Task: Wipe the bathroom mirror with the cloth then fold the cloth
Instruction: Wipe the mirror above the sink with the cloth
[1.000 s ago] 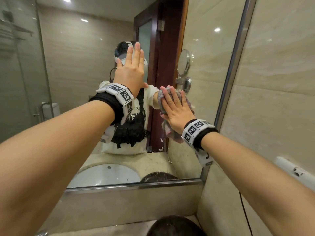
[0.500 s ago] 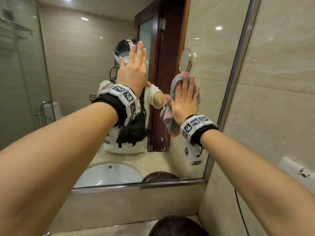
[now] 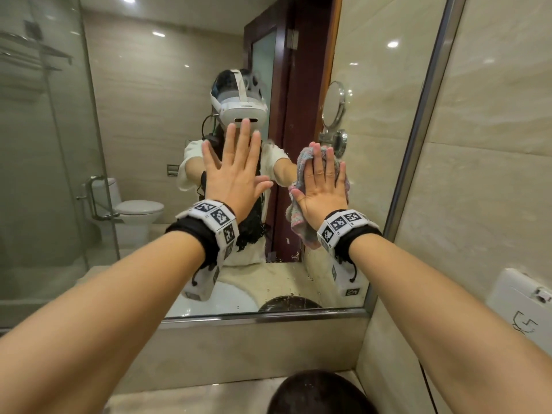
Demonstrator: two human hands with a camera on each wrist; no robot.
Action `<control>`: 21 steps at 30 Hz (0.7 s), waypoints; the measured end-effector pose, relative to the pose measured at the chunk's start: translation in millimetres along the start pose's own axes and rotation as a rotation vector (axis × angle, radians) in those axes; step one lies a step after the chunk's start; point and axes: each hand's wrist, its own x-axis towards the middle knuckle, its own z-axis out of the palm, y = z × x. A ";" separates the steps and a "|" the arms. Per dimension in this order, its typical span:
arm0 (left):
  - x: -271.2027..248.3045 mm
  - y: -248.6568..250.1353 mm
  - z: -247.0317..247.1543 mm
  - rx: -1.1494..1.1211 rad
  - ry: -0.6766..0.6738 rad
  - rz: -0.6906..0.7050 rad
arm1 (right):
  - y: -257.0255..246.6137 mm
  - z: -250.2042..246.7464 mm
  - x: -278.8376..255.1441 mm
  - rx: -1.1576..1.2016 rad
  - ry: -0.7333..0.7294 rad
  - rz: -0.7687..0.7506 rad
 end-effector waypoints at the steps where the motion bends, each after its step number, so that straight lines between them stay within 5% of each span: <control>1: -6.9 -1.7 5.1 -0.013 -0.006 -0.027 | -0.3 0.1 0.1 0.001 -0.001 0.003; 10: -13.6 -8.0 17.6 0.002 -0.076 -0.042 | 0.6 7.1 -9.8 -0.043 -0.008 -0.051; 16: -12.3 -5.8 19.5 0.001 -0.088 -0.052 | 22.9 30.1 -26.6 -0.272 -0.220 -0.425; 21: -12.8 -6.6 21.4 0.002 -0.067 -0.045 | 39.4 5.0 -5.5 -0.405 -0.150 -0.602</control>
